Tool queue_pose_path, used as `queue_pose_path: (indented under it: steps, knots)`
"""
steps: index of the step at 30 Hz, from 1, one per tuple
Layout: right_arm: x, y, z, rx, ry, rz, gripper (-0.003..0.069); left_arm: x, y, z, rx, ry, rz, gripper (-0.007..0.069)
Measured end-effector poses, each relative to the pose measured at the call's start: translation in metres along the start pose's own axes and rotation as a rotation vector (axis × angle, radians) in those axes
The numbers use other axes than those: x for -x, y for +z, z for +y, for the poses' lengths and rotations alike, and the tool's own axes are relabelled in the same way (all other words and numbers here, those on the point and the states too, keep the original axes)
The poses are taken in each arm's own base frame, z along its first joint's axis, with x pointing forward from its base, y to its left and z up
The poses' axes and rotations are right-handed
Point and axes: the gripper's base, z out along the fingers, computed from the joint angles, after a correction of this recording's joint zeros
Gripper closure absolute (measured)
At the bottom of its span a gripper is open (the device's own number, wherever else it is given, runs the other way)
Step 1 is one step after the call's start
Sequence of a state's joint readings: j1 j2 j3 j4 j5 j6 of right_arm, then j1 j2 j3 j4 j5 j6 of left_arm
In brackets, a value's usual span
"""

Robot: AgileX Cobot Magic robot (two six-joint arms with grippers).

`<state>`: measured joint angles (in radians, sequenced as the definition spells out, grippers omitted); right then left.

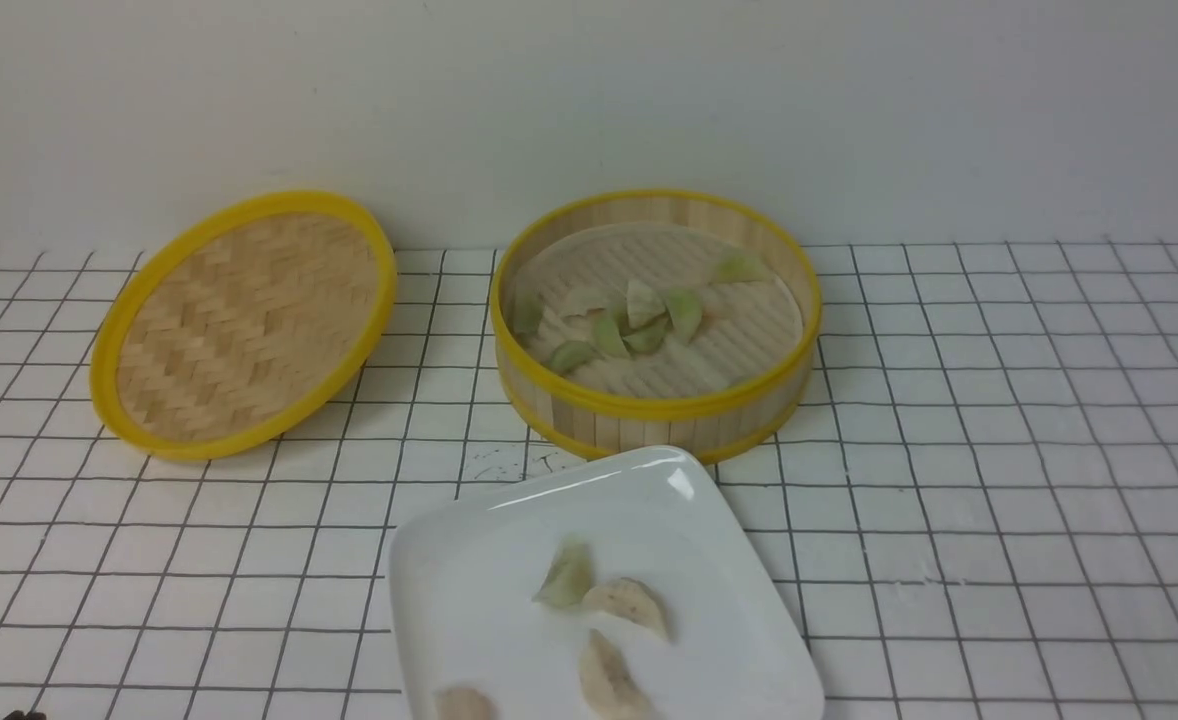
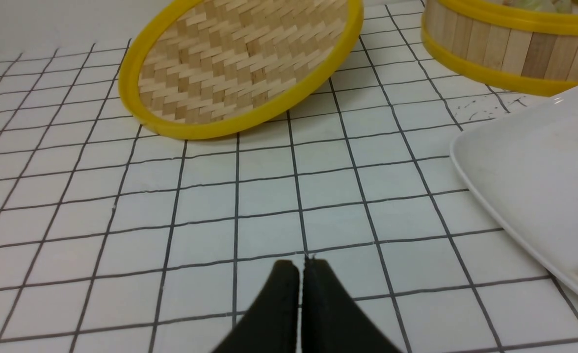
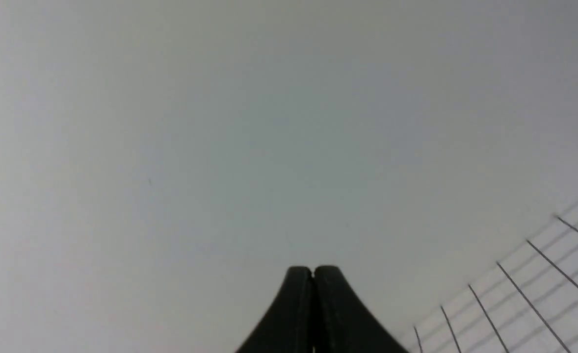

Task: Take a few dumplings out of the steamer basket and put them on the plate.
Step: Use the right arm to grab a dumpling from inside the steamer

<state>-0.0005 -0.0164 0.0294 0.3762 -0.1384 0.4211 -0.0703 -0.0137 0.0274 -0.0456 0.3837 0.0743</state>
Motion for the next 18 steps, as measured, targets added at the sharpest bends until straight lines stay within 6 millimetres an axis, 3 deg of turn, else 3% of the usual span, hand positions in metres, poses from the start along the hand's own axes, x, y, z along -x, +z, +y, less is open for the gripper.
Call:
queue_pose_path:
  steps: [3, 7, 12, 16, 18]
  knots:
    - [0.012, 0.001, 0.009, 0.042, 0.042, -0.069, 0.0673, 0.000, 0.000, 0.000, 0.000, 0.000, 0.000, 0.0631]
    - [0.045, 0.014, 0.054, 0.091, -0.088, 0.021, 0.0673, 0.000, 0.000, 0.000, 0.000, 0.000, 0.000, 0.0631]
    - [0.071, 0.079, 0.103, -0.072, -0.326, 0.454, 0.0673, 0.000, 0.000, 0.000, 0.000, 0.000, 0.000, 0.0631]
    - [0.060, 0.151, 0.119, -0.191, -0.487, 0.831, 0.0673, 0.000, 0.000, 0.000, 0.000, 0.000, 0.000, 0.0631]
    - [0.041, 0.193, 0.119, -0.219, -0.537, 1.016, 0.0673, 0.000, 0.000, 0.000, 0.000, 0.000, 0.000, 0.0631]
